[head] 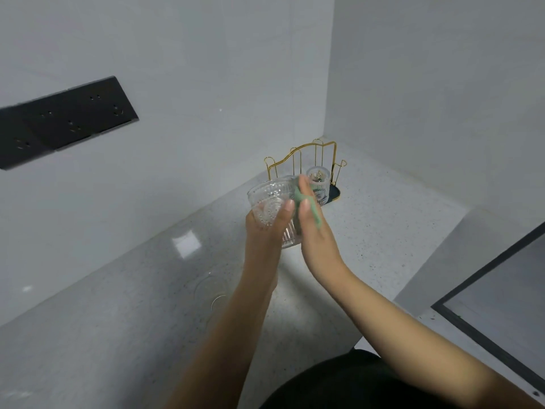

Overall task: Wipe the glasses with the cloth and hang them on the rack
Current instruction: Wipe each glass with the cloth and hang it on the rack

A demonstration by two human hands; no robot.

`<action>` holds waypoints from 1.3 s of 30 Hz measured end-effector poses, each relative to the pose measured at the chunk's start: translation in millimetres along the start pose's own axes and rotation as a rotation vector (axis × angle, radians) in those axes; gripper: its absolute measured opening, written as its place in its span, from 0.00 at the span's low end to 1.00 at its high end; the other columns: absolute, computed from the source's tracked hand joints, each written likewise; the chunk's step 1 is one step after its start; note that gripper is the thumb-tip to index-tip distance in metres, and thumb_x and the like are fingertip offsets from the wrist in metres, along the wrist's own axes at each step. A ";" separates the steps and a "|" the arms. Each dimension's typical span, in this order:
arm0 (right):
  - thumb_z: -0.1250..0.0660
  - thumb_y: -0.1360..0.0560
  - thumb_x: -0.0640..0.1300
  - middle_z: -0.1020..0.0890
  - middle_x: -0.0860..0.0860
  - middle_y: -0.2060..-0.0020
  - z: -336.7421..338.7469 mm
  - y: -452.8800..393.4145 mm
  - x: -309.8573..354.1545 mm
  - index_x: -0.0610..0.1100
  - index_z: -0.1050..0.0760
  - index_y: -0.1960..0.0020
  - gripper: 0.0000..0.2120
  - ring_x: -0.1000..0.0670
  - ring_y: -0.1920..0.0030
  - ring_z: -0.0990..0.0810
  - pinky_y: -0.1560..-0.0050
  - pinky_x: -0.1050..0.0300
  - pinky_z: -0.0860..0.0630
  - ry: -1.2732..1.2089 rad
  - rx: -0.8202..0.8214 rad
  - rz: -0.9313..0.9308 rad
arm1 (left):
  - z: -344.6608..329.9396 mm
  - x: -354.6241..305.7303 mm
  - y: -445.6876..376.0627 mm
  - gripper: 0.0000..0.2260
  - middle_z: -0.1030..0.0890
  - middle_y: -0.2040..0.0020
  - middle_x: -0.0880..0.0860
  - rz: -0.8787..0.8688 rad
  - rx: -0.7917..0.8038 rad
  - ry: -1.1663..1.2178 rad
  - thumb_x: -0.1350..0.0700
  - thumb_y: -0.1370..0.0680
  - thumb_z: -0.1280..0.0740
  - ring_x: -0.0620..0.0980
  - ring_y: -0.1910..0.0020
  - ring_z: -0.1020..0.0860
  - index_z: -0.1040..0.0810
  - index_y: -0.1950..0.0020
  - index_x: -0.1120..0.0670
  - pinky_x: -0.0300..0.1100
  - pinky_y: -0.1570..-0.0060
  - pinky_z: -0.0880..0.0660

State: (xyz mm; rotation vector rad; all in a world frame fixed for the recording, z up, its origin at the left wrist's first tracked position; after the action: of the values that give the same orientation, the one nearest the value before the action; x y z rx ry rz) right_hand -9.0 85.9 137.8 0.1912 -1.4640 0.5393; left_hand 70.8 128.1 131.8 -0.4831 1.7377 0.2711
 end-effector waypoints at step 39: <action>0.54 0.23 0.60 0.46 0.55 0.24 5.9 9.4 -3.6 0.55 0.51 0.25 0.28 0.57 0.26 0.46 0.31 0.62 0.43 -0.050 -0.087 -0.041 | 10.7 8.5 -3.0 0.29 0.15 0.48 0.55 0.167 -0.095 -0.196 0.34 0.28 0.37 0.51 0.50 0.16 0.21 0.41 0.57 0.43 0.53 0.20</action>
State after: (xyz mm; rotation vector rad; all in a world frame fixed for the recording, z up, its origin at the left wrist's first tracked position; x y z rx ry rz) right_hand -18.6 90.6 133.0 0.1665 -1.5255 0.4393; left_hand 80.1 128.6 121.4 -0.3669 1.5799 0.5061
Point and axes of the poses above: each hand's wrist, its own y-axis away from the middle knuckle, its own z-axis out of the back of the hand, x = y × z, the point moved 9 cm from there along -y, towards the middle knuckle
